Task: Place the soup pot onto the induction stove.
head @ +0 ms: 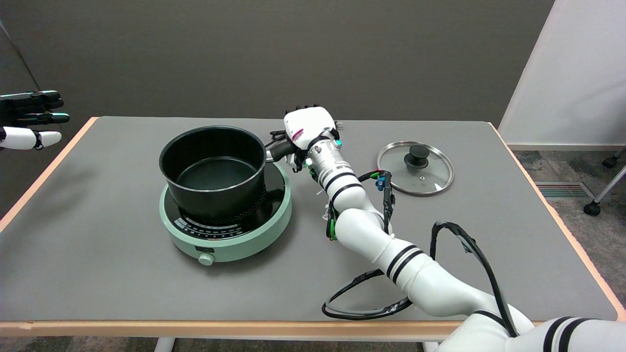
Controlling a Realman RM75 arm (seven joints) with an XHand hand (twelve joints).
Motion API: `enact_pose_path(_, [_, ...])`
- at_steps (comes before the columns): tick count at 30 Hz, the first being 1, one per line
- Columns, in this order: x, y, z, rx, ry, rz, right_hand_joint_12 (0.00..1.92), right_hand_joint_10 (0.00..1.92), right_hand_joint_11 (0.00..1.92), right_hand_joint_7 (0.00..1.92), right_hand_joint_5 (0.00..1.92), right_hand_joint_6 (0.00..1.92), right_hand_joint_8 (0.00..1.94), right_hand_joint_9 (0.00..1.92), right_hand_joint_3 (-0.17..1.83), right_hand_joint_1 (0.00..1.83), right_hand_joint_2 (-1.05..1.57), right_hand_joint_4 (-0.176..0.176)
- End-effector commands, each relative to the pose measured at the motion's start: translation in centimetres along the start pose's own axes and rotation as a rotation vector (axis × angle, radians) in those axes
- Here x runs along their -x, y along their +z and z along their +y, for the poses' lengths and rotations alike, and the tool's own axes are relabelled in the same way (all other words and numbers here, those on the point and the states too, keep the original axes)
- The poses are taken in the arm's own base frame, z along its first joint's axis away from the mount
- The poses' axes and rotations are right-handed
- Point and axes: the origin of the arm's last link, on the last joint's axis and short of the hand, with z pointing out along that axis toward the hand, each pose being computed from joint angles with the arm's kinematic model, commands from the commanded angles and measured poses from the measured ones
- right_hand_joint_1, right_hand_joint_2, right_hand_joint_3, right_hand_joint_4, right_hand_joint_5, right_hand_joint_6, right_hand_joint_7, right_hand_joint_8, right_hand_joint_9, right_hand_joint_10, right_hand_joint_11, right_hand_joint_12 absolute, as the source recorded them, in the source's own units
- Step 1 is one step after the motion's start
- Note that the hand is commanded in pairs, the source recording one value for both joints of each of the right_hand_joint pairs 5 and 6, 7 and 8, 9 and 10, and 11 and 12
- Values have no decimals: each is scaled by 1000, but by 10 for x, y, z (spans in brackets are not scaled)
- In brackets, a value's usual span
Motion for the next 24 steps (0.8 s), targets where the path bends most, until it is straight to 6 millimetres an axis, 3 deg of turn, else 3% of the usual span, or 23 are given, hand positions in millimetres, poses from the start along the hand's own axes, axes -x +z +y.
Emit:
enact_pose_path(1, [-4, -1, -2, -10, -29, 24, 1097, 1097, 1097, 1097, 1097, 1097, 1097, 1097, 1055, 936, 808, 1])
enact_pose_path(8, [-9, -2, 0, -13, -42, 42, 1055, 1055, 1055, 1055, 1055, 1055, 1055, 1055, 1269, 917, 657, 1])
enact_pose_path(12, [-14, -4, 0, -15, -47, 58, 996, 996, 996, 996, 996, 996, 996, 996, 1517, 950, 485, 8])
enact_pose_path(15, [-17, -6, -1, -20, -60, 73, 920, 920, 920, 920, 920, 920, 920, 920, 1777, 975, 272, 1])
enact_pose_path(17, [-20, -7, -1, -19, -59, 83, 843, 843, 843, 843, 843, 843, 843, 843, 1833, 1006, 57, -6])
enact_pose_path(19, [-23, -10, -1, -23, -75, 96, 757, 757, 757, 757, 757, 757, 757, 757, 1833, 1034, -69, -23])
enact_pose_path(20, [-23, -11, -1, -23, -74, 96, 702, 702, 702, 702, 702, 702, 702, 702, 1833, 1044, -119, -162])
enact_pose_path(24, [-26, -17, 0, -20, -76, 116, 507, 507, 507, 507, 507, 507, 507, 507, 1833, 1090, -268, -176])
